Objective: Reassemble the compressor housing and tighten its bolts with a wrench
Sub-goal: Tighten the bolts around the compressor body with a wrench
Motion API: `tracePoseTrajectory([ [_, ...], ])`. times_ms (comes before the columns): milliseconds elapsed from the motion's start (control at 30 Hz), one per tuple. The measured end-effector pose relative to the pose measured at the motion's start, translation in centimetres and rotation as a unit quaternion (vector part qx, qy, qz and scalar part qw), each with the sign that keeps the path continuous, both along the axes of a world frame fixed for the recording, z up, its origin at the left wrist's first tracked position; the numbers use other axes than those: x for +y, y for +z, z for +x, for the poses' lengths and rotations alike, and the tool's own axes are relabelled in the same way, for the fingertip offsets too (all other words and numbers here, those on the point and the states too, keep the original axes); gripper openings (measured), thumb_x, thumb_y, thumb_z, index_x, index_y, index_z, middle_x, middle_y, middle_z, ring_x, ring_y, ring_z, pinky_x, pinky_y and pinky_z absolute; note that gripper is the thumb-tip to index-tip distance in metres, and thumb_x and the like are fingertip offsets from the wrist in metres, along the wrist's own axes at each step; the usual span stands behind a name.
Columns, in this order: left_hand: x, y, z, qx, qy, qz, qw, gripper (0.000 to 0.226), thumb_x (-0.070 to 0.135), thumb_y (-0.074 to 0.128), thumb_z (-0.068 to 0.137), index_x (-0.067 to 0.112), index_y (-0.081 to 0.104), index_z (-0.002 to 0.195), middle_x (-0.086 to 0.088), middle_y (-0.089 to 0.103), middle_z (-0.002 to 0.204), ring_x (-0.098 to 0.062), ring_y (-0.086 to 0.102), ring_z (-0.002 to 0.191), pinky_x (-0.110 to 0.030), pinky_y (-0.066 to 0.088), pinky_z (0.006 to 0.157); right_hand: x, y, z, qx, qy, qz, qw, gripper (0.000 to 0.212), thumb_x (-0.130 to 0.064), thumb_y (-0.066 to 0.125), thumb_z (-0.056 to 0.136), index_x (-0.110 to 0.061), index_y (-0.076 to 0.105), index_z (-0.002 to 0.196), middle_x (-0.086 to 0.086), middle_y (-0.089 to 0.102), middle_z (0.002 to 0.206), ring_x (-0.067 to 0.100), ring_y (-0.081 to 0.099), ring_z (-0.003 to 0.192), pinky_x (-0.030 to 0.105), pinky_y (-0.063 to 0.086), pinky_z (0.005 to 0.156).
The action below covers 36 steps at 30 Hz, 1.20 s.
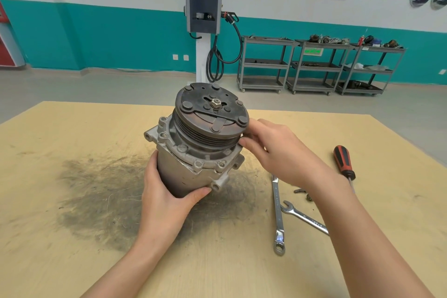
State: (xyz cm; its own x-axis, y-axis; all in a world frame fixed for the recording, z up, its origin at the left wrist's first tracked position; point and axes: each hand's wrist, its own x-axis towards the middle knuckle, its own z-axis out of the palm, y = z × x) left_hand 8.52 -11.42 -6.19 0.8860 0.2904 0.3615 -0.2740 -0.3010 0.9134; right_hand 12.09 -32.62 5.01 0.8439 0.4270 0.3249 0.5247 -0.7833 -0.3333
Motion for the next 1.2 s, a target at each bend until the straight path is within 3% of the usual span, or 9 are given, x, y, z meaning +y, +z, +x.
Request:
tracePoseTrajectory([
  [167,0.1,-0.1,0.1,-0.003,0.003,0.003,1.000,0.113,0.029,0.094,0.051,0.032,0.033,0.145,0.017,0.047,0.140,0.001,0.044,0.127,-0.022,0.035,0.103,-0.5,0.2,0.1,-0.006,0.002,0.000,1.000,0.021,-0.046,0.045,0.096,-0.025,0.049,0.095,-0.012,0.049,0.084,0.010,0.049,0.078,0.032,0.043,0.069],
  [300,0.1,-0.2,0.1,-0.005,0.002,0.003,1.000,0.114,0.028,0.095,0.052,0.033,0.031,0.146,0.018,0.046,0.140,0.003,0.043,0.126,-0.015,0.033,0.098,-0.7,0.4,0.0,0.000,0.037,0.013,0.999,0.007,-0.030,0.050,0.099,-0.026,0.047,0.105,-0.010,0.055,0.089,0.008,0.053,0.082,0.030,0.042,0.070],
  [433,0.1,-0.3,0.1,-0.007,0.003,0.006,1.000,0.112,0.026,0.095,0.052,0.033,0.033,0.145,0.017,0.047,0.139,0.001,0.043,0.127,-0.018,0.033,0.101,0.2,0.0,0.1,0.014,0.024,0.026,0.999,0.021,-0.032,0.043,0.100,-0.023,0.049,0.118,-0.004,0.062,0.111,0.021,0.057,0.100,0.042,0.048,0.084],
  [533,0.1,-0.3,0.1,-0.008,0.004,0.006,1.000,0.112,0.027,0.095,0.051,0.033,0.033,0.144,0.017,0.047,0.138,0.003,0.043,0.125,-0.017,0.033,0.099,0.5,-0.3,0.1,0.002,-0.007,0.000,1.000,0.033,-0.046,0.034,0.097,-0.025,0.050,0.116,-0.003,0.060,0.108,0.022,0.056,0.098,0.043,0.049,0.082],
  [733,0.1,-0.4,0.2,-0.007,0.005,0.004,1.000,0.112,0.029,0.095,0.052,0.034,0.032,0.145,0.017,0.047,0.139,0.001,0.044,0.125,-0.019,0.034,0.099,-0.8,0.2,0.2,0.001,0.026,0.011,1.000,0.010,-0.036,0.052,0.096,-0.032,0.043,0.098,-0.014,0.051,0.085,0.011,0.052,0.081,0.034,0.046,0.071],
  [800,0.1,-0.4,0.2,-0.006,0.007,0.002,1.000,0.113,0.030,0.094,0.052,0.036,0.031,0.145,0.019,0.045,0.139,0.005,0.042,0.124,-0.016,0.033,0.096,-0.7,0.3,0.0,0.003,0.040,0.021,0.999,0.018,-0.028,0.055,0.097,-0.037,0.040,0.094,-0.010,0.056,0.088,0.013,0.055,0.085,0.035,0.048,0.074],
  [967,0.1,-0.3,0.2,-0.002,0.007,-0.001,1.000,0.114,0.030,0.095,0.052,0.035,0.030,0.146,0.020,0.044,0.139,0.007,0.041,0.122,-0.016,0.033,0.097,-0.5,0.5,0.0,-0.003,0.041,0.030,0.999,0.009,-0.021,0.058,0.095,-0.028,0.052,0.097,-0.007,0.061,0.091,0.012,0.057,0.085,0.027,0.046,0.073],
  [1067,0.1,-0.2,0.2,-0.003,0.008,0.001,1.000,0.113,0.029,0.095,0.053,0.034,0.030,0.146,0.020,0.044,0.139,0.005,0.042,0.123,-0.019,0.033,0.100,-0.6,0.6,0.0,-0.005,0.032,0.038,0.999,0.005,-0.019,0.057,0.096,-0.021,0.059,0.100,-0.017,0.058,0.085,0.006,0.056,0.082,0.015,0.043,0.069],
  [1200,0.0,0.0,0.1,-0.004,0.009,0.003,1.000,0.113,0.027,0.095,0.053,0.032,0.031,0.146,0.017,0.045,0.139,0.002,0.042,0.125,-0.020,0.033,0.101,-0.5,0.4,0.1,-0.006,0.012,0.035,0.999,0.008,-0.025,0.052,0.098,-0.018,0.056,0.097,-0.017,0.057,0.080,0.012,0.058,0.081,0.033,0.048,0.073],
])
